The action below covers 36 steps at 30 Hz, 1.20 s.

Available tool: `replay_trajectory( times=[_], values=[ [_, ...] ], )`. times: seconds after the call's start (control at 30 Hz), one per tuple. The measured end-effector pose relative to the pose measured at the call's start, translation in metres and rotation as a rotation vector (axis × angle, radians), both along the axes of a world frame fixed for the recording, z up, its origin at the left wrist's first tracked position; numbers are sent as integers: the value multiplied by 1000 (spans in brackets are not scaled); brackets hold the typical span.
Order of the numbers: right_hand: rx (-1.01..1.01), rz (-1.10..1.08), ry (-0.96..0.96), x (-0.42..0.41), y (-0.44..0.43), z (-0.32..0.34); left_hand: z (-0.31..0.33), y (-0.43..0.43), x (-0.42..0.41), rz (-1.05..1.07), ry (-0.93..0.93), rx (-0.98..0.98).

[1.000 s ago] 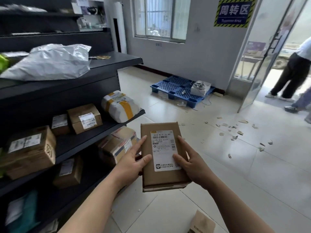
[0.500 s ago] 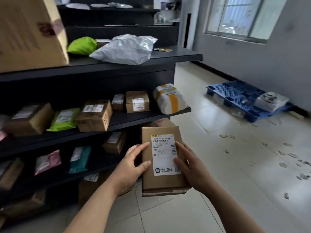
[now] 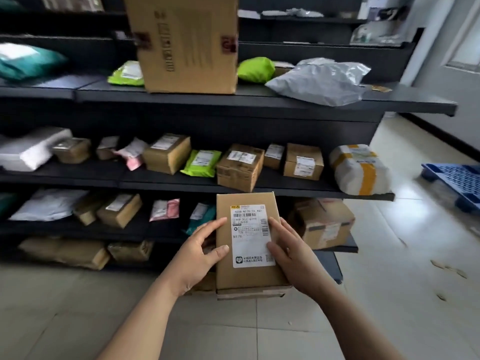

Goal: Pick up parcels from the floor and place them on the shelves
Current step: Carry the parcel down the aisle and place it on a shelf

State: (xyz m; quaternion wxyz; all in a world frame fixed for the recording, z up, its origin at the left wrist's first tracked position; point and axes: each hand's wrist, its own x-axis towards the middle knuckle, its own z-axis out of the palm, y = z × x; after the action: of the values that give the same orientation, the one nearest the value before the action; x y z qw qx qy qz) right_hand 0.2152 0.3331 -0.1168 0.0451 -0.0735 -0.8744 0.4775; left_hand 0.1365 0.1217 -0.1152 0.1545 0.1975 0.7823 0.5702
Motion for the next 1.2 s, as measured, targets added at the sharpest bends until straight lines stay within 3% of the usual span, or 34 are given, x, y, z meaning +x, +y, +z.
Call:
replay_trajectory(
  times=[0.23, 0.5, 0.83, 1.2],
  values=[
    [95, 111, 27, -54, -92, 7, 7, -98, -22, 139, -6, 11],
    [71, 235, 68, -114, -223, 32, 29, -233, -53, 297, 6, 22],
    [66, 531, 130, -172, -391, 42, 34, -399, -54, 569, -34, 109],
    [65, 758, 78, -221, -507, 33, 28, -494, -49, 858, -134, 189]
  ],
)
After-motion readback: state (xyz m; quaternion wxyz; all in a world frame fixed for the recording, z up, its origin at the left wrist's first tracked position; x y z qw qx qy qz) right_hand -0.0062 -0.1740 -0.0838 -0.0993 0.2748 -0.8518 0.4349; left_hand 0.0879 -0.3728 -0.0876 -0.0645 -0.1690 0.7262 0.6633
